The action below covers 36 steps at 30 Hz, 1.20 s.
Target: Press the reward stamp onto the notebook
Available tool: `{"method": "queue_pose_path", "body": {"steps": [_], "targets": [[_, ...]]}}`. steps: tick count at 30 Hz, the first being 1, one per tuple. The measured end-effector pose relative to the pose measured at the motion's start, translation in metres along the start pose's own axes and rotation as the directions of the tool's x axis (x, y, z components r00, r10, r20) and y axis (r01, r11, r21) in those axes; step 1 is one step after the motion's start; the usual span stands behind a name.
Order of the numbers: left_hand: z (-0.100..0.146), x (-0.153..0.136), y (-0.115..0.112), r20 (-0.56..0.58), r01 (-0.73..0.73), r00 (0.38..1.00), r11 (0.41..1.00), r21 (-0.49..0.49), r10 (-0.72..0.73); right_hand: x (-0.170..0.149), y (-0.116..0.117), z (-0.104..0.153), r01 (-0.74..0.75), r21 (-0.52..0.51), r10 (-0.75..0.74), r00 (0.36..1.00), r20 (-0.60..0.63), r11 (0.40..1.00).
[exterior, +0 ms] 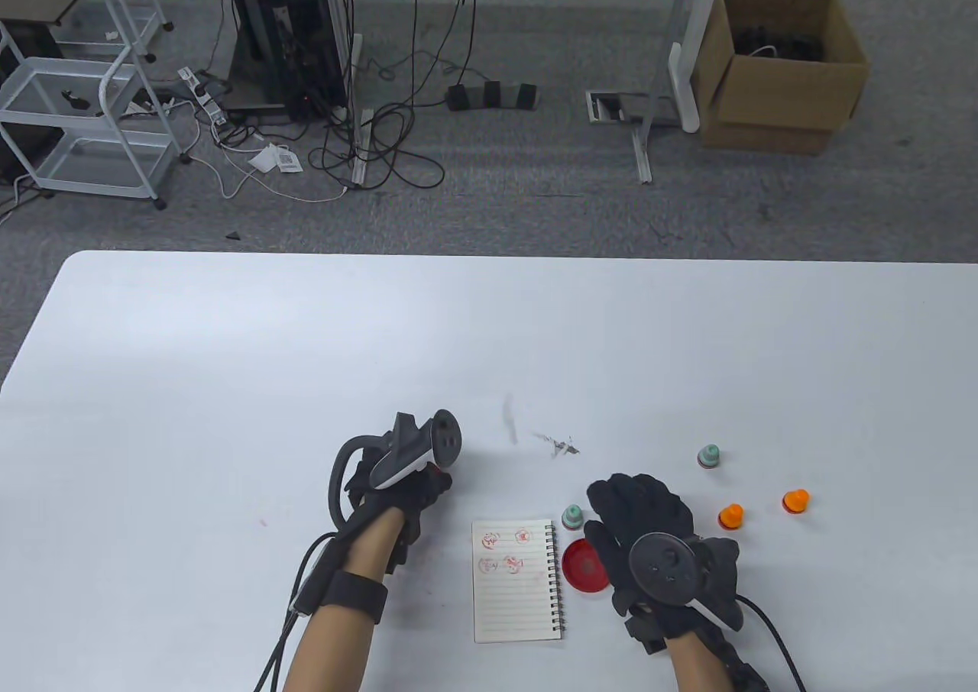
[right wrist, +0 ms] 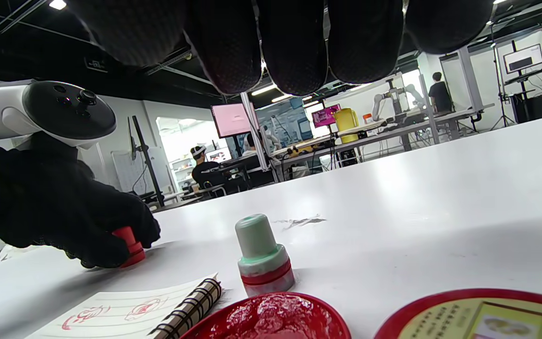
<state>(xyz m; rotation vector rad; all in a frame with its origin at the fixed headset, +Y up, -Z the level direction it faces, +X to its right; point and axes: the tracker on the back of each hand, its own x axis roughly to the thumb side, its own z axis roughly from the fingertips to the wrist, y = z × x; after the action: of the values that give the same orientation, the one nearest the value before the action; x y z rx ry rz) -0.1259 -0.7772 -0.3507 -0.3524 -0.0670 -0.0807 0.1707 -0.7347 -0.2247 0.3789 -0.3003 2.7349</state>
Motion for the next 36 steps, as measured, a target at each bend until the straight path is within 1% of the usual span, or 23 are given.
{"method": "queue_pose_path", "body": {"steps": [6,9,12,15,18,19,22,26,28,32,36], "targets": [[0.0,0.006,-0.005,-0.01,0.025,1.0,0.999,0.042,-0.024,-0.001,0.003,-0.002,-0.002,0.019,0.002,1.0,-0.003,1.0],[0.0,0.008,-0.005,-0.011,0.029,1.0,0.999,0.04,-0.028,-0.001,0.003,-0.002,-0.001,0.022,0.001,1.0,-0.004,1.0],[-0.001,0.005,-0.005,0.0,0.013,1.0,0.999,0.052,-0.013,0.001,0.004,-0.002,-0.003,0.036,0.003,1.0,0.002,0.999],[0.003,0.0,0.0,0.016,-0.027,1.0,0.999,0.036,0.026,0.004,0.006,-0.003,-0.012,0.05,0.011,1.0,0.01,0.999],[0.019,-0.006,0.011,0.06,-0.096,0.994,0.988,0.119,0.09,0.006,0.007,-0.002,-0.014,0.05,0.013,1.0,0.018,0.999],[0.026,-0.008,0.016,0.069,-0.107,0.993,0.985,0.132,0.099,0.007,0.007,-0.001,-0.016,0.05,0.015,1.0,0.022,0.999],[0.042,-0.012,0.026,0.094,-0.142,0.987,0.981,0.13,0.131,0.008,0.007,0.001,-0.018,0.05,0.017,0.999,0.03,0.999],[0.067,-0.02,0.037,0.16,-0.269,0.954,0.961,0.07,0.256,0.012,0.009,0.004,-0.019,0.06,0.016,0.999,0.05,0.998],[0.076,-0.024,0.041,0.187,-0.276,0.948,0.958,0.081,0.258,0.013,0.009,0.005,-0.016,0.06,0.013,0.998,0.056,0.998],[0.1,-0.034,0.05,0.241,-0.361,0.913,0.926,0.108,0.328,0.017,0.014,0.006,-0.021,0.081,0.015,0.997,0.072,0.997],[0.118,-0.041,0.049,0.273,-0.398,0.896,0.906,0.146,0.35,0.019,0.018,0.006,-0.025,0.099,0.017,0.997,0.078,0.995]]}}
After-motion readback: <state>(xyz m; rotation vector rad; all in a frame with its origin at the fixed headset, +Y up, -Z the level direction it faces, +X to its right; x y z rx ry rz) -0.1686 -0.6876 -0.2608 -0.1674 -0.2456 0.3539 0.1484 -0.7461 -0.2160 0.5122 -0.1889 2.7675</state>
